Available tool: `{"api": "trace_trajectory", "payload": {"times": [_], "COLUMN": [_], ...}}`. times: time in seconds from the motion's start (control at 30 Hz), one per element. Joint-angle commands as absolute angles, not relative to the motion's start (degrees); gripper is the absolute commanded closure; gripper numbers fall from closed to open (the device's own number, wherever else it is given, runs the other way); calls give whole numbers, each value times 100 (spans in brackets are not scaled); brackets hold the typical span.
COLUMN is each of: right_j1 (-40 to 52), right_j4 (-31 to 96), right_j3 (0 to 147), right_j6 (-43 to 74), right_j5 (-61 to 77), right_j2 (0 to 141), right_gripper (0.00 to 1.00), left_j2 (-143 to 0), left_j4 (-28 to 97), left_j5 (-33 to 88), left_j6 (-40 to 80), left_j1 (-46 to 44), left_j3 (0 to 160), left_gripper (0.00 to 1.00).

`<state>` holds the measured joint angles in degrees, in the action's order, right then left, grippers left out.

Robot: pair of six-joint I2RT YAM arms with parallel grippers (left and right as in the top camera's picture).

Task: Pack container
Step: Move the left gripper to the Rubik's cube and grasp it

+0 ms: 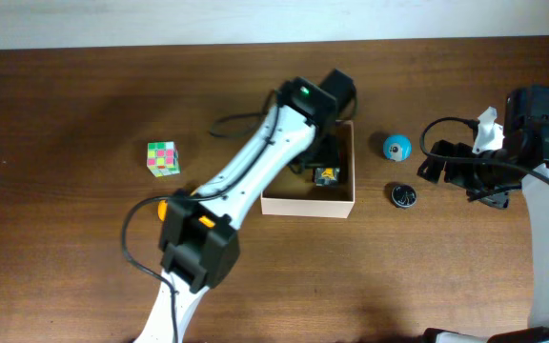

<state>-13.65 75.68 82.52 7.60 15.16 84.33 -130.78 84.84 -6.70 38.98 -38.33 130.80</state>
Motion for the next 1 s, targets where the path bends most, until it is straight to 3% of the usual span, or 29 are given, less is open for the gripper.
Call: {"api": "trace_trajectory", "payload": {"times": [0.0,0.17,0.23,0.53,0.97], "right_j1": [-1389,-1389,-1389,-1389,-1389], "right_j4": [7579,7629,7631,7631,7629], "right_j3": [8353,8353,8353,8353,8353], "right_j6": [797,797,797,797,794], "right_j5": [1603,1601,1599,1588,1586], "right_j2": [8440,8440,8440,8440,8440], "right_gripper": [1,1,1,1,1], "left_j2": [-12210,-11911,-11913,-11913,-11913], "left_j4": [8908,9673,9671,8799,6549], "left_j5": [-1632,-2650,-2029,-458,-290], "left_j6": [3594,3319,2526,1236,401], "left_j1": [-3614,-3030,-2519,-486,-49], "left_j3": [13378,13369,13312,12488,9837], "left_gripper": [1,1,1,1,1]}}
